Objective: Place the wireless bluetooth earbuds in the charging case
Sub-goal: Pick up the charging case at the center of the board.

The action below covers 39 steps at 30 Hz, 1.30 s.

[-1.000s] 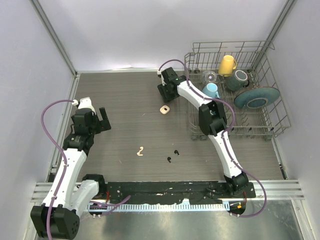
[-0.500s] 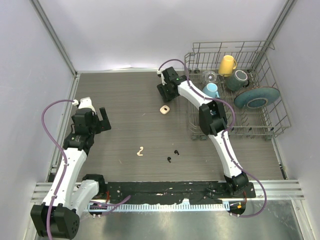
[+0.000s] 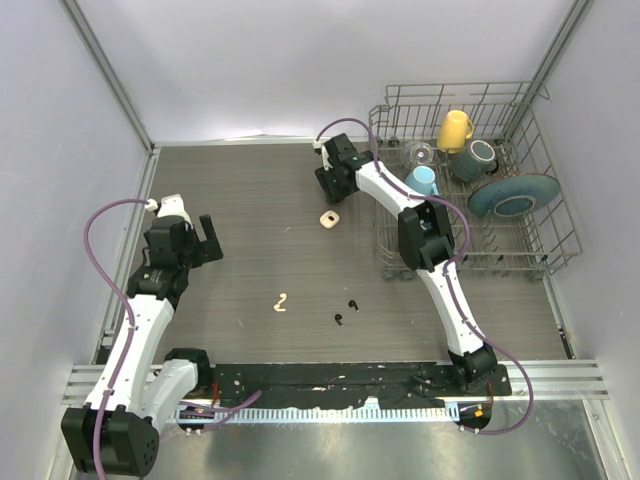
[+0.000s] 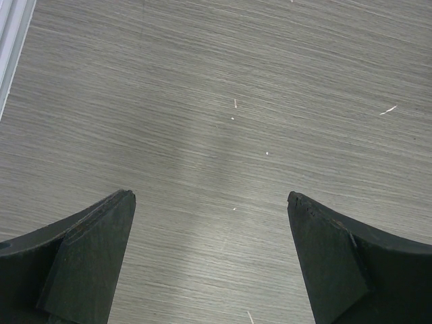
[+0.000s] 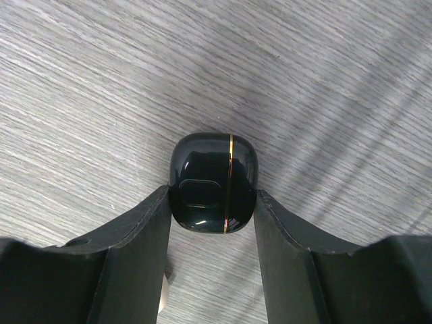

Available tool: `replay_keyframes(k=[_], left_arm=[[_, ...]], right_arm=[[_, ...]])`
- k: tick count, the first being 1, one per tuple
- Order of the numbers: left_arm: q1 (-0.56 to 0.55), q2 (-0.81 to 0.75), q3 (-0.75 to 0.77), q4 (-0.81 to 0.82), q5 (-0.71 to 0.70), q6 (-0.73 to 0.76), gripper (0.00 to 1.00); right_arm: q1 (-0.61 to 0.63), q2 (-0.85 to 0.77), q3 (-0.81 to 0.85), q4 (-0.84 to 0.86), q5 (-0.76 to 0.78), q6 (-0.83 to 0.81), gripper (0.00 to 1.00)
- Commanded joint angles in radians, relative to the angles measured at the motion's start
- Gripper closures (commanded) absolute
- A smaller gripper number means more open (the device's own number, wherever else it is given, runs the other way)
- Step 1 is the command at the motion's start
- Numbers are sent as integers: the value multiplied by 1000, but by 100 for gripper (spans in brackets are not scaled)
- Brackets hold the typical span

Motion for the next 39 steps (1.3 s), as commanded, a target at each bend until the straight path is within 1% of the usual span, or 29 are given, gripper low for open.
replay_keyframes(k=[1, 4, 6, 7, 10, 11, 12, 13, 15, 17, 18, 19, 21, 23, 24, 25, 27, 28, 29, 31, 33, 34, 35, 37, 38, 39], left_arm=[[-6, 12, 41, 17, -15, -35, 0], [-20, 15, 44, 42, -72, -136, 0], [-20, 14, 42, 69, -63, -210, 0], [-18, 12, 47, 74, -49, -224, 0], [-20, -2, 67, 89, 81, -221, 0], [-18, -12, 67, 120, 118, -219, 0], [-20, -12, 72, 124, 165, -253, 0], [-18, -6, 85, 121, 199, -247, 0], [-18, 50, 137, 108, 358, -245, 0], [-20, 101, 186, 89, 428, -270, 0], [-18, 141, 199, 89, 451, -274, 0], [-20, 153, 208, 92, 489, -264, 0], [-18, 175, 226, 111, 511, -259, 0], [-18, 181, 228, 167, 554, -280, 0], [-20, 184, 228, 189, 581, -290, 0], [-20, 198, 234, 213, 597, -299, 0], [-20, 219, 263, 217, 638, -325, 0], [-18, 254, 277, 210, 663, -330, 0], [-20, 268, 300, 209, 722, -342, 0], [-21, 308, 314, 216, 790, -357, 0], [-44, 320, 322, 226, 829, -363, 0], [-56, 325, 325, 235, 839, -360, 0], [-88, 342, 329, 236, 847, -357, 0], [-128, 368, 345, 220, 856, -351, 0], [-177, 395, 360, 212, 855, -348, 0], [-200, 409, 364, 209, 844, -348, 0]], right_arm=[[13, -78, 6, 14, -8, -9, 91], [30, -150, -13, 35, -46, -13, 96], [47, -191, -54, 57, -56, -12, 98], [52, -237, -91, 80, -59, -13, 99], [67, -303, -158, 108, -77, -24, 99], [68, -348, -178, 118, -92, -22, 99], [71, -369, -197, 123, -102, -22, 99], [73, -389, -238, 140, -109, -19, 99], [78, -458, -284, 166, -146, -7, 99], [81, -530, -361, 187, -169, -5, 99], [81, -556, -394, 230, -175, -4, 99], [82, -579, -449, 236, -174, -1, 99], [91, -630, -451, 171, -183, -21, 99], [101, -678, -508, 170, -224, -31, 99], [104, -731, -543, 201, -244, -33, 99], [110, -763, -616, 218, -264, -35, 99], [113, -817, -693, 291, -299, -33, 99], [114, -877, -777, 324, -327, -33, 99], [119, -902, -819, 354, -338, -27, 99], [130, -978, -920, 428, -367, -33, 99], [141, -1029, -982, 495, -393, -38, 99], [145, -1052, -1040, 522, -395, -36, 99], [148, -1099, -1069, 546, -401, -30, 99], [156, -1139, -1143, 612, -416, -21, 99], [160, -1171, -1166, 634, -419, -18, 99], [167, -1188, -1184, 666, -419, -15, 99]])
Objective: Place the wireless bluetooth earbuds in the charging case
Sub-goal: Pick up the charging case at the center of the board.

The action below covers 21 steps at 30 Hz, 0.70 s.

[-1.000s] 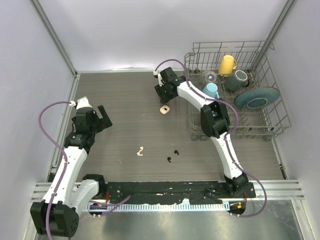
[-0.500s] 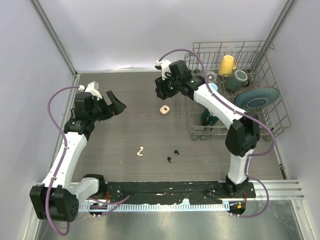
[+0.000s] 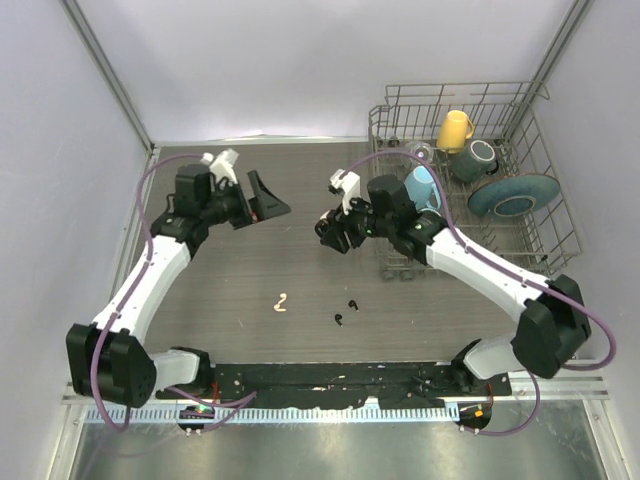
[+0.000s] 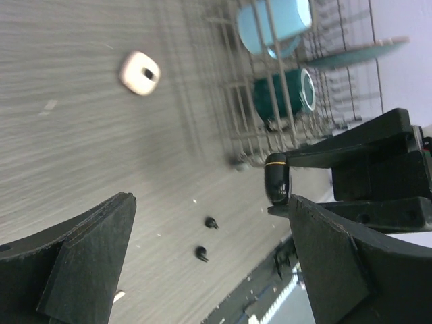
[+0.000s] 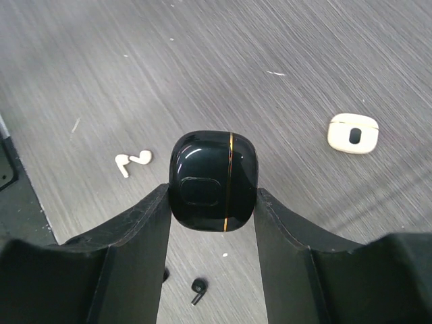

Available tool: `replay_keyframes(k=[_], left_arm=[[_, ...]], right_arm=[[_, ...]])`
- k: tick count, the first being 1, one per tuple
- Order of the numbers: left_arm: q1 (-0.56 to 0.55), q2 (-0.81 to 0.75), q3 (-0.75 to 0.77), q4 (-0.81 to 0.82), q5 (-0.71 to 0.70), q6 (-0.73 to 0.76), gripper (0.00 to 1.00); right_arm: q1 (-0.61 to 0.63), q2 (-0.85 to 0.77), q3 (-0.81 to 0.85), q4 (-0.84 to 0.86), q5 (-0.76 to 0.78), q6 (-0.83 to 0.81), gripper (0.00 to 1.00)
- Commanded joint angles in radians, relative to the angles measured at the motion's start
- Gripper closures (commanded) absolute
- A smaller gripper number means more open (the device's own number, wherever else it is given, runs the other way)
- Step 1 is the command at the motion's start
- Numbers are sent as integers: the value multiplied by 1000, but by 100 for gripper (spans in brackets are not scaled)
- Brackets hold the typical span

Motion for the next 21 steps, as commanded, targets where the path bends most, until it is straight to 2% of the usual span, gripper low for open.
replay_keyframes(k=[1, 5, 9, 14, 21], left_arm=[[-117, 60, 70, 22, 69, -12, 0], [-194, 91, 67, 68, 72, -49, 2], [-217, 122, 83, 86, 136, -63, 9], [-235, 129, 93, 91, 207, -58, 11], [-257, 166, 100, 82, 282, -55, 23]], right_arm=[[19, -120, -97, 222, -45, 9, 99], [33, -163, -137, 241, -13, 7, 99], [51, -195, -171, 241, 4, -22, 99], [68, -218, -200, 245, 22, -60, 99], [74, -225, -216, 248, 52, -71, 99]])
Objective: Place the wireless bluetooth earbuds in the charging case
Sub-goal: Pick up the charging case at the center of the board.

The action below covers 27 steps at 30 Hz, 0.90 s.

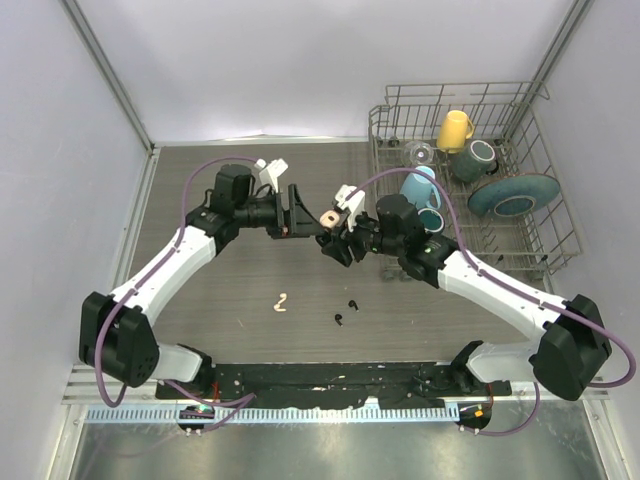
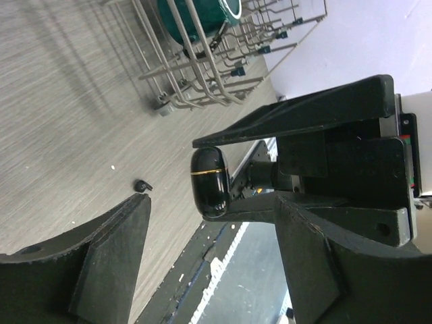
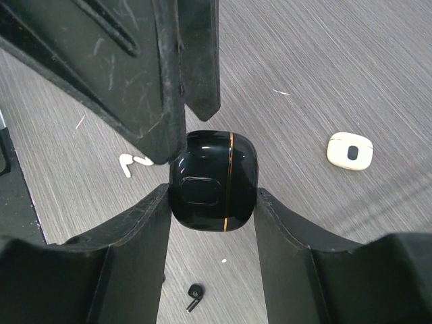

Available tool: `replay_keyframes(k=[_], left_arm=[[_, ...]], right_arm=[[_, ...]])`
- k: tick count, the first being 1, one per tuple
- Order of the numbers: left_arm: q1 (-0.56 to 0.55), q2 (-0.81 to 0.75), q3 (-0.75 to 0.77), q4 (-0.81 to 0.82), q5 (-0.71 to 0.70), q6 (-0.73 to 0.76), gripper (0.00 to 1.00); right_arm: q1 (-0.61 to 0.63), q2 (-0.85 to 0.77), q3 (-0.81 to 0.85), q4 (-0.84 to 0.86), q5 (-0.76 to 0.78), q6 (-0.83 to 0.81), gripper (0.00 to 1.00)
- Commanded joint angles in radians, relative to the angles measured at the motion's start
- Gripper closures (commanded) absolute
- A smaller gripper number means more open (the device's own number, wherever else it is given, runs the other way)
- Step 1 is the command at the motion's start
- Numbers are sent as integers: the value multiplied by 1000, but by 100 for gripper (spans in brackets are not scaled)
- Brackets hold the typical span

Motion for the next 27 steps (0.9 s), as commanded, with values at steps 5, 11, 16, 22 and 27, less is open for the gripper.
replay_keyframes(k=[5, 11, 16, 22, 27], left_arm=[[-43, 58, 60, -4, 86, 24, 27], [-58, 75, 67, -12, 55, 33, 37], [-70, 91, 72, 19, 46, 10, 51], [-81, 117, 75, 36, 75, -6, 51], [-86, 120, 75, 33, 75, 3, 62]], right_arm=[[10, -41, -3, 61, 33, -23, 99], [14, -50, -12, 62, 33, -23, 99], [16, -59, -25, 93, 30, -15, 99], [17, -61, -31, 107, 38, -14, 99], [17, -63, -35, 105, 45, -20, 99]])
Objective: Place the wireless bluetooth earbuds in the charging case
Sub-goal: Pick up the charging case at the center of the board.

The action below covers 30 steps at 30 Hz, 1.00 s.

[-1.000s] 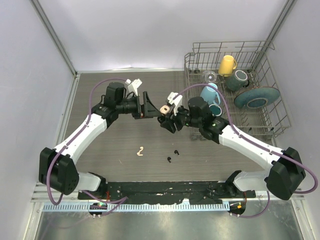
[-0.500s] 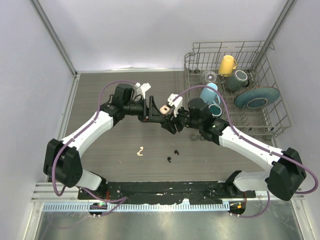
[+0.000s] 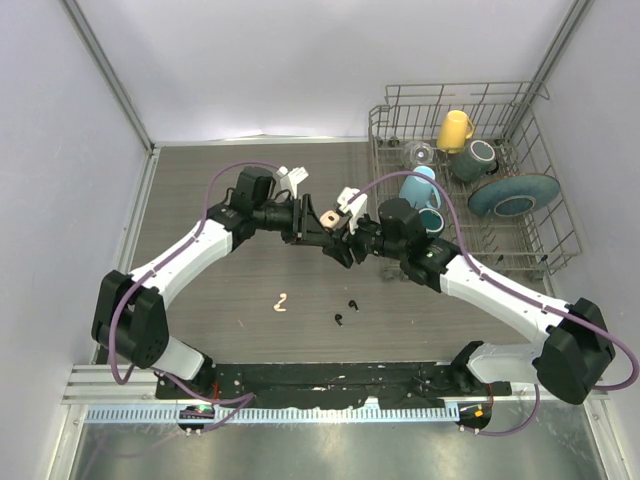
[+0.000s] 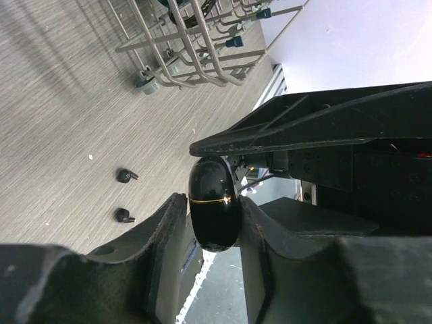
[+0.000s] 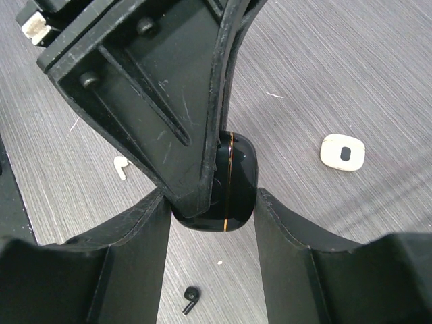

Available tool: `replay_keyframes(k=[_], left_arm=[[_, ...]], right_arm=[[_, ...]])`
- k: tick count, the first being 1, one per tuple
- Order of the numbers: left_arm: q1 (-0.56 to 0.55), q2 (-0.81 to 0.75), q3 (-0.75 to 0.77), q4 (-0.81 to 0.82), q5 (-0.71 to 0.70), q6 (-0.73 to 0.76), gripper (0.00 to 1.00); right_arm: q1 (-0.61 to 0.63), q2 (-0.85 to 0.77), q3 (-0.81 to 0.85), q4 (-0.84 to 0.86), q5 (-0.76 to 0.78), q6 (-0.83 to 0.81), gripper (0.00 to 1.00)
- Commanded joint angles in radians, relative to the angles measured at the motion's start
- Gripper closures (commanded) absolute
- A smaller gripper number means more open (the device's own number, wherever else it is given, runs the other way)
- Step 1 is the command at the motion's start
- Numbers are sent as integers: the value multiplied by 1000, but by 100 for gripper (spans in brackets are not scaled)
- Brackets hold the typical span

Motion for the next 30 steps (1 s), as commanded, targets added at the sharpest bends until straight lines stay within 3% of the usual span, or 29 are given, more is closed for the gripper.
replay_keyframes(k=[1, 5, 8, 9, 14, 20, 24, 28, 30], left_arm=[[-9, 2, 39, 38, 25, 0, 65], [-11, 5, 41, 35, 11, 9, 92], [-12, 5, 44, 27, -9, 23, 100], [-12, 3, 44, 24, -26, 36, 100], [-12, -21, 56, -31, -125, 108, 100], [-12, -107, 27, -24, -305, 190, 100], [-11, -192, -43, 82, -372, 204, 100], [-11, -332, -193, 391, -391, 216, 100], [-11, -370, -269, 470, -414, 228, 100]], right_arm=[[7, -36, 2, 67, 16, -10, 99], [7, -35, -1, 70, 13, 3, 98], [7, -32, 10, 67, 42, 48, 75], [7, -30, 16, 61, 45, 80, 53], [7, -18, 86, -25, 100, 199, 31], [4, -50, 143, -97, 118, 332, 29], [-12, -97, 151, -97, 116, 464, 26], [-45, -139, 148, -94, 147, 596, 22], [-102, -145, 146, -95, 116, 713, 20]])
